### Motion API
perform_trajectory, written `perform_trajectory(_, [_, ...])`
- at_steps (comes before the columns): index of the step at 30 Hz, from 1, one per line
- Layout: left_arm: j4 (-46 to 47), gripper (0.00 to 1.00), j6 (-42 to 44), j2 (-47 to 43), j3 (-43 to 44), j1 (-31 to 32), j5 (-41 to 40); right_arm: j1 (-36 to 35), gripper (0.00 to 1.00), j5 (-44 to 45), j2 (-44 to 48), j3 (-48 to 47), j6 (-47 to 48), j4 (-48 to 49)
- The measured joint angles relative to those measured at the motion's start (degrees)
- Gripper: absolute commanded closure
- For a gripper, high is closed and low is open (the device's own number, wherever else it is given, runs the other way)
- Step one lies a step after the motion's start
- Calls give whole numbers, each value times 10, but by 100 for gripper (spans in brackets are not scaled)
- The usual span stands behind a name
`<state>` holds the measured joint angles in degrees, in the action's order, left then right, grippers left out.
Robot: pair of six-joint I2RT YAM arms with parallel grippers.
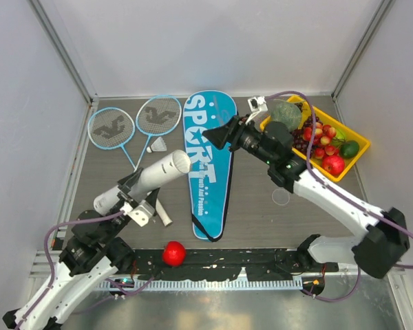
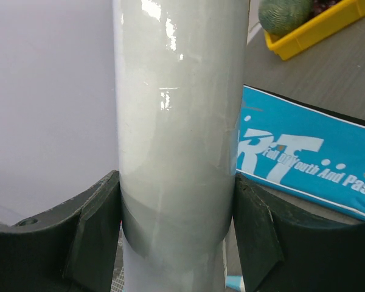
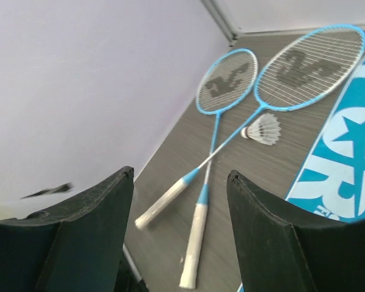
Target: Pack up the badminton gear
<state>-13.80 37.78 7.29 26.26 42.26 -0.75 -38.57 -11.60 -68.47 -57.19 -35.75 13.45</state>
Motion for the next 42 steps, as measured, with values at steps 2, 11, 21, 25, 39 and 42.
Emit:
perform_trajectory(2, [13,85,0,-17,-4,-7,-8,13,35,3,-50,-2,-14,30])
perform_trajectory(11, [38,86,-11,-39,-7,-44,10,27,40,-54,-408,-183,-41,66])
perform_trajectory(21, [54,86,-31,-41,-9,-68,47,20,45,-118,-675,-441,-133,105])
perform_trajectory(25, [54,86,-33,-39,-9,-71,54,13,48,-127,-729,-484,-159,115])
perform_trajectory(39, [55,86,-43,-30,-11,-79,68,-23,74,-156,-800,-548,-184,104])
perform_trajectory(42, [55,86,-43,-30,-12,-80,68,-29,93,-155,-800,-547,-180,94])
